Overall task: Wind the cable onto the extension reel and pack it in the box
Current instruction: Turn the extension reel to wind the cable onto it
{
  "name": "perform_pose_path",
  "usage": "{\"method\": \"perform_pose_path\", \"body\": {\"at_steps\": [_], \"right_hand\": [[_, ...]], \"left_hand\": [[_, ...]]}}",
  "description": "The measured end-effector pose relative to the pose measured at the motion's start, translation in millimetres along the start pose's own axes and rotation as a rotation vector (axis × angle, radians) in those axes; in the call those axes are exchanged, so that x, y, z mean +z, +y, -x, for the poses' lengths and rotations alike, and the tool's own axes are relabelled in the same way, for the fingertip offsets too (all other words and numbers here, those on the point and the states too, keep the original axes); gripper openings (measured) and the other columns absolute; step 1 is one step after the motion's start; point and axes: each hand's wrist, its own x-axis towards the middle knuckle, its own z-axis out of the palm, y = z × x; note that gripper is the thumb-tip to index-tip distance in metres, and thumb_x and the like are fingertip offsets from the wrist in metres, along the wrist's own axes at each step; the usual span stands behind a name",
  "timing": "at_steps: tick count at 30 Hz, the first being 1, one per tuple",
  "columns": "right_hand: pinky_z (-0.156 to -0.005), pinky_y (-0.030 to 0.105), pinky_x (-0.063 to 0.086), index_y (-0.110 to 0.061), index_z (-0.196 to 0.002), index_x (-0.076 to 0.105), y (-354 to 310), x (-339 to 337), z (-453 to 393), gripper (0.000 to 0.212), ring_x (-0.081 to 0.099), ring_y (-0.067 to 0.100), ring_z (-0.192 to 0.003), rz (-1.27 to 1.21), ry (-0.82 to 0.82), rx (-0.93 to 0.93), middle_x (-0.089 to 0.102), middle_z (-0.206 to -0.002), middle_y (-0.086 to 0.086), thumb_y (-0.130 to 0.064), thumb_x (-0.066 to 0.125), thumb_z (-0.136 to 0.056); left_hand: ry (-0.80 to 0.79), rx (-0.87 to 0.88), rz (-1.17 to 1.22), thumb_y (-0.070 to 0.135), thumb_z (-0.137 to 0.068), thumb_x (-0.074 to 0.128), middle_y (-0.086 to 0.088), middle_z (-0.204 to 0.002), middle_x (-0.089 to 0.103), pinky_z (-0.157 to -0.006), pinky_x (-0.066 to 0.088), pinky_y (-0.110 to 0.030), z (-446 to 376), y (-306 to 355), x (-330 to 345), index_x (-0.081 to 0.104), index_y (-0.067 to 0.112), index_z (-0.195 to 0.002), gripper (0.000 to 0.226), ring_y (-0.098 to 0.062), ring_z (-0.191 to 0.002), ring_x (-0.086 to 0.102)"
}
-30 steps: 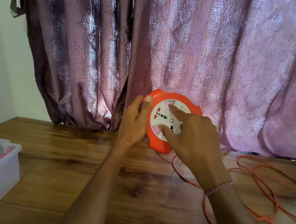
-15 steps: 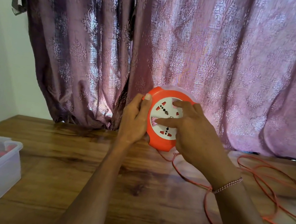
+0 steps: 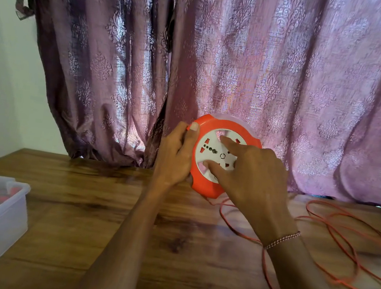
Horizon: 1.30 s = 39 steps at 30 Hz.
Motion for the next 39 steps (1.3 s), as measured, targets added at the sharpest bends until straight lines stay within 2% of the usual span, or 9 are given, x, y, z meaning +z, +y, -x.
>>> {"method": "perform_pose_path", "body": {"at_steps": [4,8,11,14,19,25,31,35,39], "right_hand": [[-0.073,0.038,0.047,-0.041,-0.131,0.055,4.7,-5.6,-2.7,0.058,0.059,0.029,-0.100,-0.002,-0.046,-0.031,0.070,-0.104,0.002,-0.067,0.057,-0.079],[-0.066,0.043,0.051,-0.030,-0.105,0.073,8.9,-5.7,-6.8,0.022,0.051,0.028,-0.100,-0.159,0.006,-0.189,0.060,-0.101,0.003,-0.027,0.065,-0.085],[-0.069,0.038,0.051,-0.037,-0.093,0.075,12.5,-0.8,-6.8,0.036,0.045,0.028,-0.110,-0.126,-0.087,-0.327,0.056,-0.125,0.001,-0.009,0.062,-0.074],[-0.073,0.039,0.048,-0.042,-0.098,0.074,12.3,1.6,-5.5,0.043,0.039,0.027,-0.108,-0.072,-0.111,-0.360,0.053,-0.133,0.004,-0.024,0.055,-0.064],[-0.070,0.039,0.050,-0.050,-0.102,0.070,9.8,2.7,-3.7,0.057,0.049,0.030,-0.101,-0.028,-0.049,-0.308,0.055,-0.116,0.006,-0.045,0.027,-0.064],[-0.071,0.042,0.051,-0.056,-0.132,0.043,6.9,6.5,0.6,0.062,0.055,0.033,-0.101,-0.026,-0.067,-0.100,0.050,-0.107,0.008,-0.043,0.058,-0.073],[-0.073,0.039,0.050,-0.038,-0.135,0.051,3.5,7.0,-1.9,0.068,0.063,0.033,-0.095,-0.047,0.015,0.008,0.071,-0.103,0.007,-0.071,0.052,-0.077],[-0.077,0.038,0.048,-0.030,-0.131,0.058,5.6,2.2,-3.9,0.051,0.059,0.029,-0.101,-0.087,-0.007,-0.045,0.067,-0.102,0.006,-0.054,0.057,-0.085],[-0.075,0.046,0.051,-0.025,-0.107,0.068,10.1,-4.4,-7.7,0.032,0.049,0.029,-0.107,-0.194,-0.035,-0.186,0.057,-0.109,0.005,-0.012,0.056,-0.081]], "left_hand": [[0.009,-0.013,0.005,0.052,-0.103,0.044,0.011,-0.065,0.053,-0.063,0.046,-0.044,0.1,-2.1,0.4,0.044,0.028,-0.074,0.038,-0.009,-0.064,0.049],[0.011,-0.008,0.014,0.048,-0.105,0.044,0.016,-0.065,0.056,-0.062,0.044,-0.033,-1.3,-0.6,-0.2,0.049,0.041,-0.072,0.034,-0.006,-0.063,0.049],[0.009,-0.014,0.029,0.046,-0.105,0.044,0.011,-0.068,0.055,-0.064,0.046,-0.039,-1.2,0.2,-1.4,0.048,0.032,-0.075,0.033,-0.011,-0.066,0.051],[-0.003,-0.009,0.034,0.048,-0.104,0.045,0.009,-0.067,0.053,-0.063,0.045,-0.040,-0.9,-0.6,-1.2,0.045,0.028,-0.075,0.035,-0.012,-0.065,0.049],[0.001,0.011,-0.019,0.054,-0.102,0.044,0.011,-0.063,0.052,-0.062,0.046,-0.044,0.0,-0.8,-0.1,0.044,0.018,-0.076,0.045,-0.006,-0.061,0.046],[0.017,0.022,-0.052,0.053,-0.102,0.043,0.010,-0.061,0.049,-0.062,0.044,-0.045,1.5,2.8,1.6,0.042,0.020,-0.075,0.042,-0.008,-0.059,0.043],[0.013,-0.004,0.010,0.049,-0.103,0.044,0.014,-0.062,0.048,-0.061,0.041,-0.034,-0.3,3.8,0.0,0.042,0.024,-0.074,0.038,-0.006,-0.061,0.042],[0.013,-0.002,-0.010,0.053,-0.102,0.043,0.015,-0.063,0.052,-0.062,0.043,-0.037,0.2,1.2,0.2,0.042,0.028,-0.073,0.038,-0.006,-0.061,0.044],[0.017,-0.002,-0.019,0.056,-0.101,0.042,0.014,-0.063,0.053,-0.063,0.044,-0.041,0.6,0.8,0.2,0.042,0.030,-0.073,0.039,-0.004,-0.061,0.044]]}}
